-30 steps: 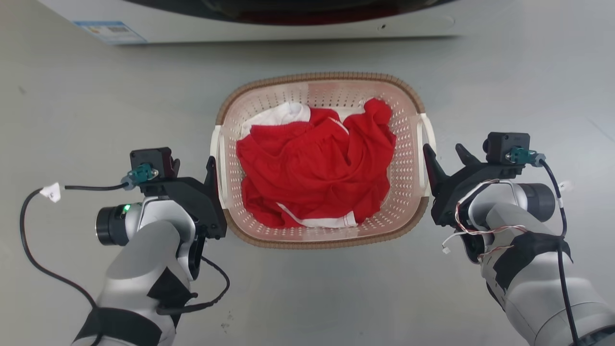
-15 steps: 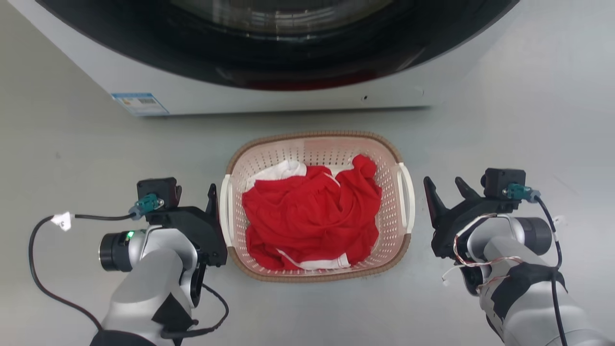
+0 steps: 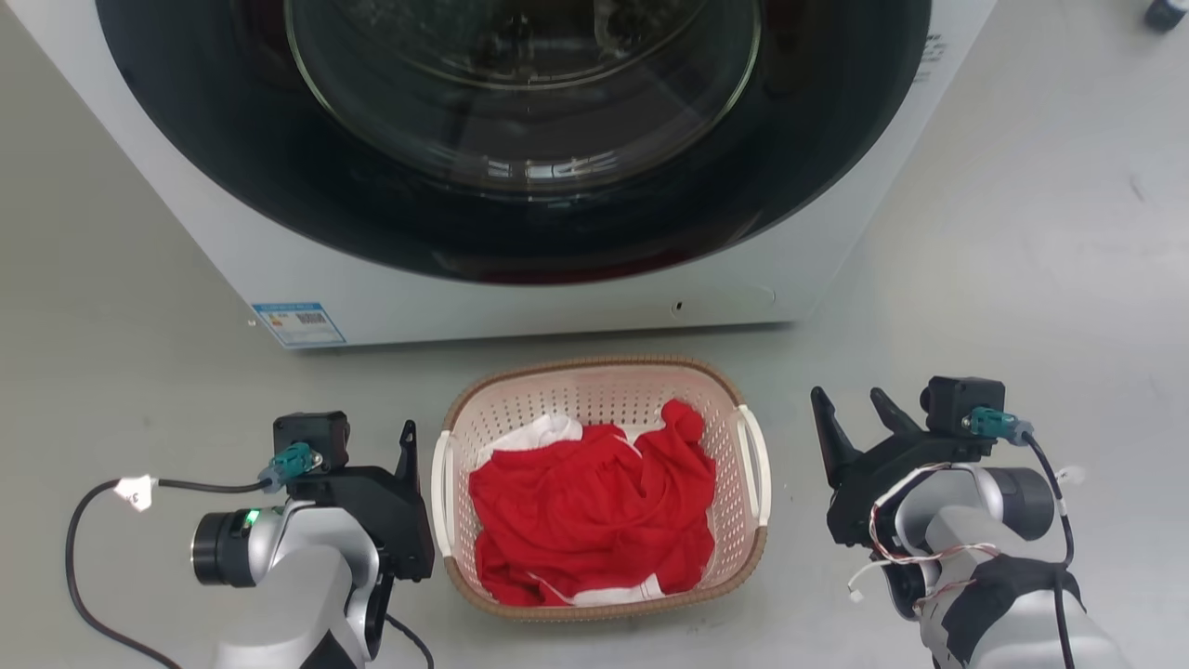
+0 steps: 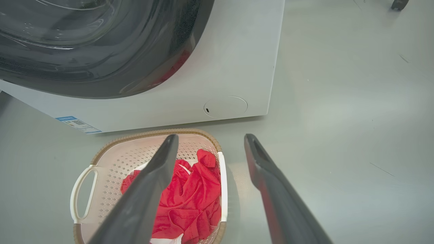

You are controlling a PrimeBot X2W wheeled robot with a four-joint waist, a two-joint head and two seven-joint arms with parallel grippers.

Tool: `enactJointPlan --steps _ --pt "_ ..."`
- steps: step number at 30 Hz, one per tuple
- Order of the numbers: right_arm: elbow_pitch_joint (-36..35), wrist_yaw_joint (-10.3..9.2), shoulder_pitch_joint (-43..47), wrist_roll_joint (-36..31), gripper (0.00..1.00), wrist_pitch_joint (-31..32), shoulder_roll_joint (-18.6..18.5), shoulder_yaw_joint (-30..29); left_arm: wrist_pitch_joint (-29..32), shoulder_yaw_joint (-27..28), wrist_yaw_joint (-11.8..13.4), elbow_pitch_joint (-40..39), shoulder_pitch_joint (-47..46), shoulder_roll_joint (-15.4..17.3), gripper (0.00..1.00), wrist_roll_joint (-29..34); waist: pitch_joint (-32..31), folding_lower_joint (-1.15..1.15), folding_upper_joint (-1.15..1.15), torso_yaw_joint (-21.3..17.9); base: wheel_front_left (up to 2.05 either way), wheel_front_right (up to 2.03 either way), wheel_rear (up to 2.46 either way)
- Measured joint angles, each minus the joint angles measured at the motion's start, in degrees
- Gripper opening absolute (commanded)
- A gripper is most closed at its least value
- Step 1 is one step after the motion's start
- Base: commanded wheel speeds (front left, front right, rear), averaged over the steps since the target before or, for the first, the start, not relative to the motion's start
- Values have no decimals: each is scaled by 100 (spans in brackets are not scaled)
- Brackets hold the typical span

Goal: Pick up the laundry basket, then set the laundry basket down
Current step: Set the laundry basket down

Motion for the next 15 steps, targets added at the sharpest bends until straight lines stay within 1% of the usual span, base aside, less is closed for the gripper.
enactJointPlan --steps 6,15 --pt "-328 -42 344 -15 100 -3 -54 -118 -1 57 79 -446 357 125 100 66 -483 0 0 -64 0 0 0" --pt "-1060 -259 910 -215 100 -4 -235 -327 -1 233 271 -1317 1063 331 100 232 -1030 0 0 -111 0 0 0"
